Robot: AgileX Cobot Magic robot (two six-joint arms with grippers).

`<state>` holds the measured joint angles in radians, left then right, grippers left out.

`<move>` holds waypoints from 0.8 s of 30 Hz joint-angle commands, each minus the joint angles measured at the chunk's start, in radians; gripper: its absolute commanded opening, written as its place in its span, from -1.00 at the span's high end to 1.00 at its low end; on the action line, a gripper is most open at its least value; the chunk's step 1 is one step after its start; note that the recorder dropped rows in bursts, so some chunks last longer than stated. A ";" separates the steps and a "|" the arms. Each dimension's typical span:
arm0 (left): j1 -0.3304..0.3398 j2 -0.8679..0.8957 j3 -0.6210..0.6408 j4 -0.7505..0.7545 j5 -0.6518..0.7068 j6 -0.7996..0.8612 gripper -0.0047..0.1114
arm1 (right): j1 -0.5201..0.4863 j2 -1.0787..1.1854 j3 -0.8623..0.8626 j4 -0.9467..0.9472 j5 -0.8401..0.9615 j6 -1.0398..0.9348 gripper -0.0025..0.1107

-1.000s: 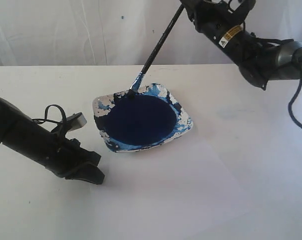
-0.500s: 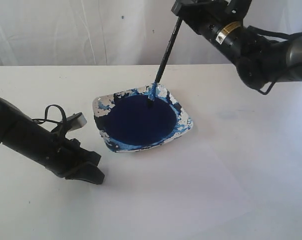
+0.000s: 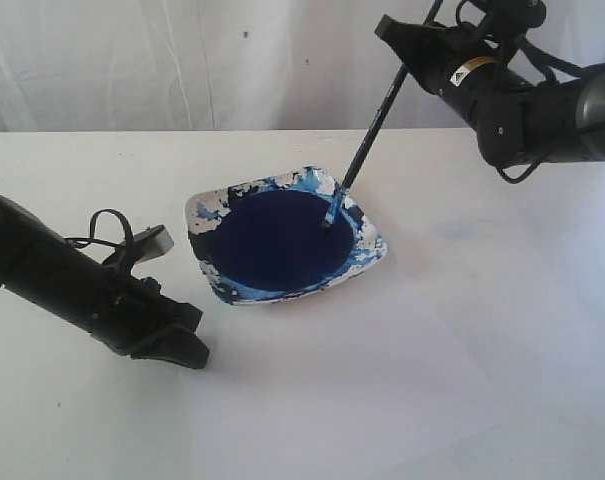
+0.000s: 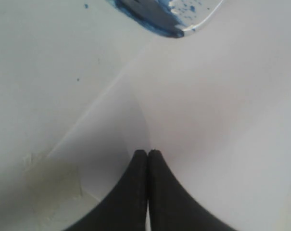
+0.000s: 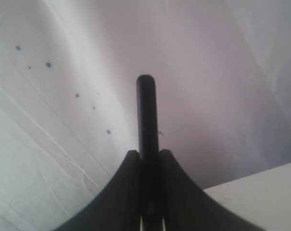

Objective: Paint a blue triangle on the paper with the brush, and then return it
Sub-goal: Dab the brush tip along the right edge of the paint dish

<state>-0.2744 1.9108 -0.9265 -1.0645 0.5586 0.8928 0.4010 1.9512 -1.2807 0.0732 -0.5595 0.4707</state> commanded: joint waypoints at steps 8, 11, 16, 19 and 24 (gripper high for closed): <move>-0.005 0.006 0.009 0.042 -0.020 0.004 0.92 | -0.054 -0.068 0.001 0.030 0.121 -0.023 0.96; -0.005 0.006 0.009 0.042 -0.018 0.004 0.92 | -0.070 -0.080 0.001 0.030 0.173 -0.023 0.96; -0.005 0.006 0.009 0.042 -0.018 0.004 0.92 | -0.082 -0.073 0.001 0.028 0.216 -0.023 0.96; -0.005 0.006 0.009 0.042 -0.018 0.004 0.92 | -0.082 -0.065 0.001 0.030 0.213 -0.023 0.96; -0.005 0.006 0.009 0.042 -0.018 0.004 0.92 | -0.082 -0.035 0.001 0.032 0.207 -0.023 0.96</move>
<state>-0.2744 1.9108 -0.9265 -1.0630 0.5586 0.8928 0.3250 1.9011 -1.2807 0.1008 -0.3453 0.4617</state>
